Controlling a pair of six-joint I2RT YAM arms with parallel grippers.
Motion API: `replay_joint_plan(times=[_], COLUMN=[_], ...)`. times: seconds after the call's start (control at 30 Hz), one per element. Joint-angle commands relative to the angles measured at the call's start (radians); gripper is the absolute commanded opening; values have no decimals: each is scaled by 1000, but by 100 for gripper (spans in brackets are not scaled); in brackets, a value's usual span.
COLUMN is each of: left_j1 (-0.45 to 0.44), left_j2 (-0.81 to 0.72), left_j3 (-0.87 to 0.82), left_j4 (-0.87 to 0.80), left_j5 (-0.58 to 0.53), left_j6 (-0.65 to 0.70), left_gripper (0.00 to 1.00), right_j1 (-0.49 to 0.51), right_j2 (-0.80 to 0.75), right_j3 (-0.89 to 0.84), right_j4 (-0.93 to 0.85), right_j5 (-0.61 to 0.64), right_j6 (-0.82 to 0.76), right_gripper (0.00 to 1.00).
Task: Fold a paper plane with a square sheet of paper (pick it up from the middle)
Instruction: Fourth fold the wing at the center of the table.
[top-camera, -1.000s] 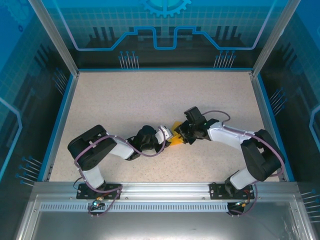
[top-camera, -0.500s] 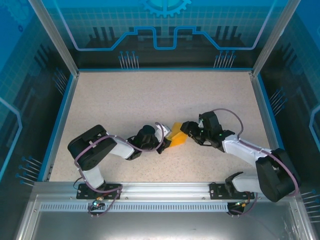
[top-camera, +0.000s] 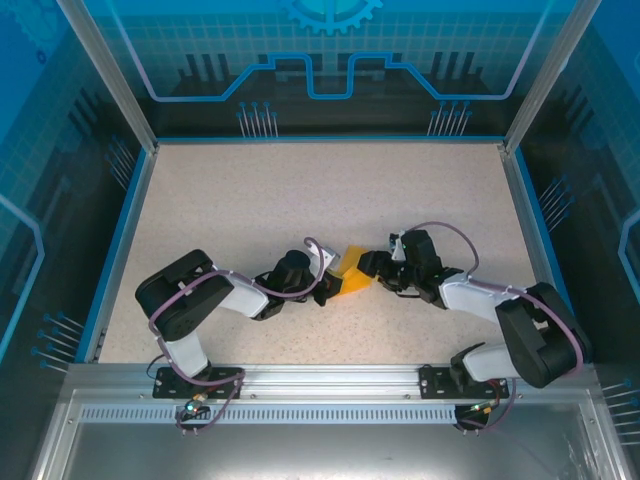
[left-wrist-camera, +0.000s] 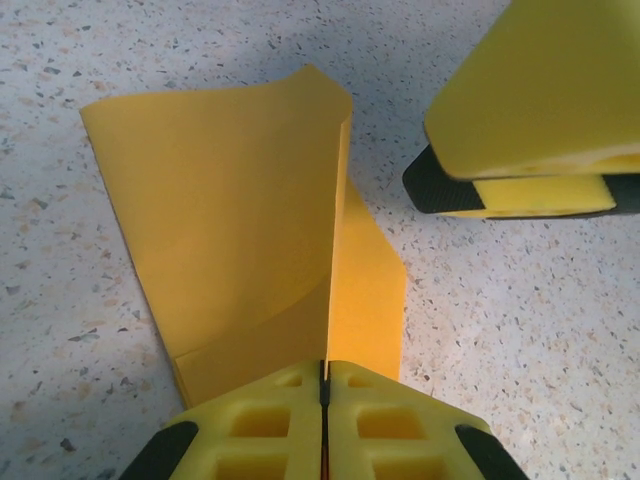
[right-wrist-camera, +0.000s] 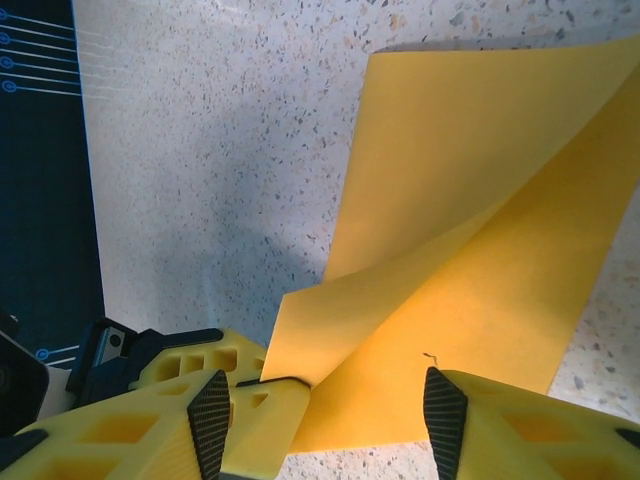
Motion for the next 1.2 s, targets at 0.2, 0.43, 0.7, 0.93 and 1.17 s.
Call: replay_joint_plan(times=[0.2, 0.43, 0.7, 0.93, 1.17], left_j1=[-5, -5, -5, -4, 1], left_j2=[19, 24, 18, -7, -24], left_j3=[18, 20, 24, 52, 42], left_j4=[6, 5, -13, -92, -108], left_j5=[-9, -12, -5, 29, 31], left_j6=[-70, -82, -104, -161, -191], left_gripper=[7, 7, 9, 18, 19], right_j1=[16, 29, 37, 36, 37], right_j2=[95, 151, 170, 182, 188], right_j3=[-35, -36, -46, -50, -44], right_j4=[163, 199, 194, 190, 179], right_j5=[4, 26, 50, 53, 53], right_j6=[111, 172, 201, 197, 193], right_gripper=[53, 46, 41, 46, 49])
